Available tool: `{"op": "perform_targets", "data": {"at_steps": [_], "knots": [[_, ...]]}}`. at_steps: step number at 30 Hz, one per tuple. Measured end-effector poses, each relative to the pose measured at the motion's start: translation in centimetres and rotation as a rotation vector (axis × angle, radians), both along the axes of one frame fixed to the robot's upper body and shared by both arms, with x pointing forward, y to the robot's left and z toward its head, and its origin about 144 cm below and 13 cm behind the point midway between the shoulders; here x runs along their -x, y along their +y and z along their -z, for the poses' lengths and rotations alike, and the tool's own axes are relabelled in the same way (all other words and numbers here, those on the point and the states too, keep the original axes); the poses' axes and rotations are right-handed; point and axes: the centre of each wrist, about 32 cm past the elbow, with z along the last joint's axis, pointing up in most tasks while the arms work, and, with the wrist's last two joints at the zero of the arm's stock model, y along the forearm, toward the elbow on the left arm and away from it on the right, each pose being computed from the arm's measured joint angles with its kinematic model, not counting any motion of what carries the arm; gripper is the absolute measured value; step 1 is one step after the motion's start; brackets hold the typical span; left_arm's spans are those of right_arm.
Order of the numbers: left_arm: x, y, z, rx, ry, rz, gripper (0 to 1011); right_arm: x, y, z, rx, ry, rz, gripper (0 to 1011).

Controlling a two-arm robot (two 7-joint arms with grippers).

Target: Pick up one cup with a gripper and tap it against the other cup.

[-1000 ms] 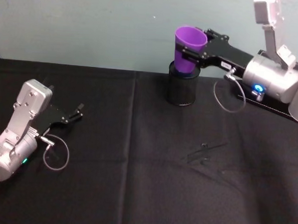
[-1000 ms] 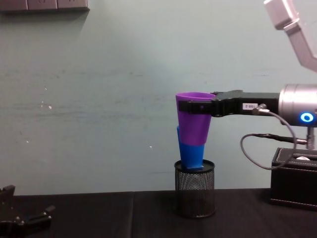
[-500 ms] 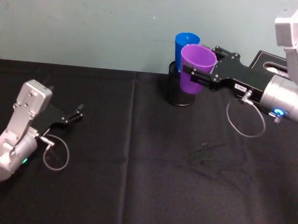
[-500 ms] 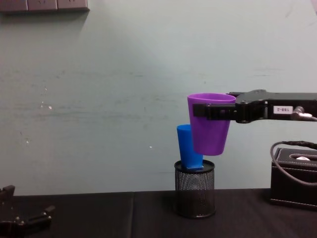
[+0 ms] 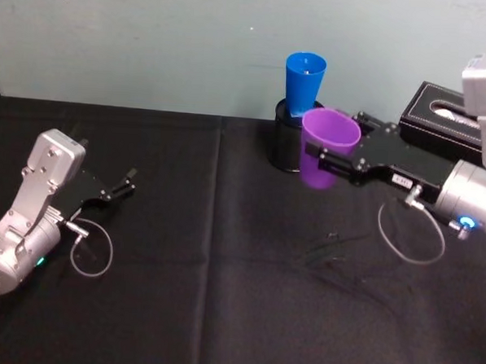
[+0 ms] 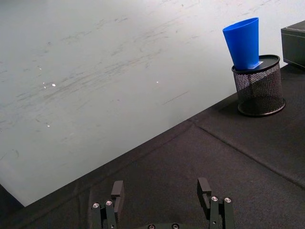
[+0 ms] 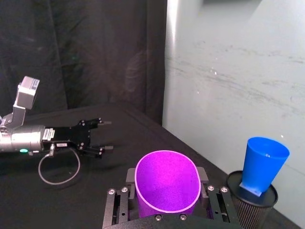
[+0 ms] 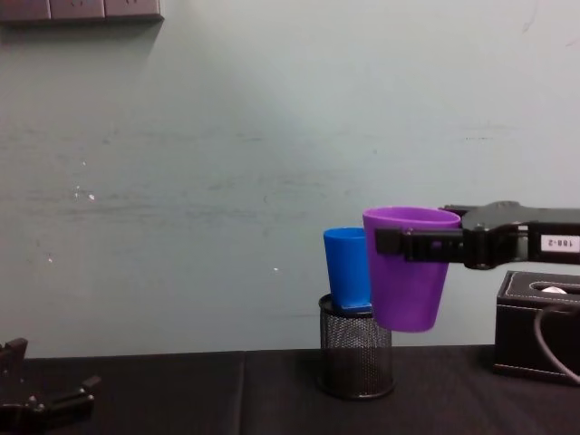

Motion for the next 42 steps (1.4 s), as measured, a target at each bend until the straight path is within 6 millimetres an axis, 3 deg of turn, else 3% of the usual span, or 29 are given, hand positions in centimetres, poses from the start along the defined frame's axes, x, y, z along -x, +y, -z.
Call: {"op": "perform_targets", "data": {"at_steps": [42], "knots": [[0.00, 0.00, 0.00, 0.000, 0.000, 0.000, 1005, 0.25, 0.07, 0.43, 0.013, 0.002, 0.003, 735]]}}
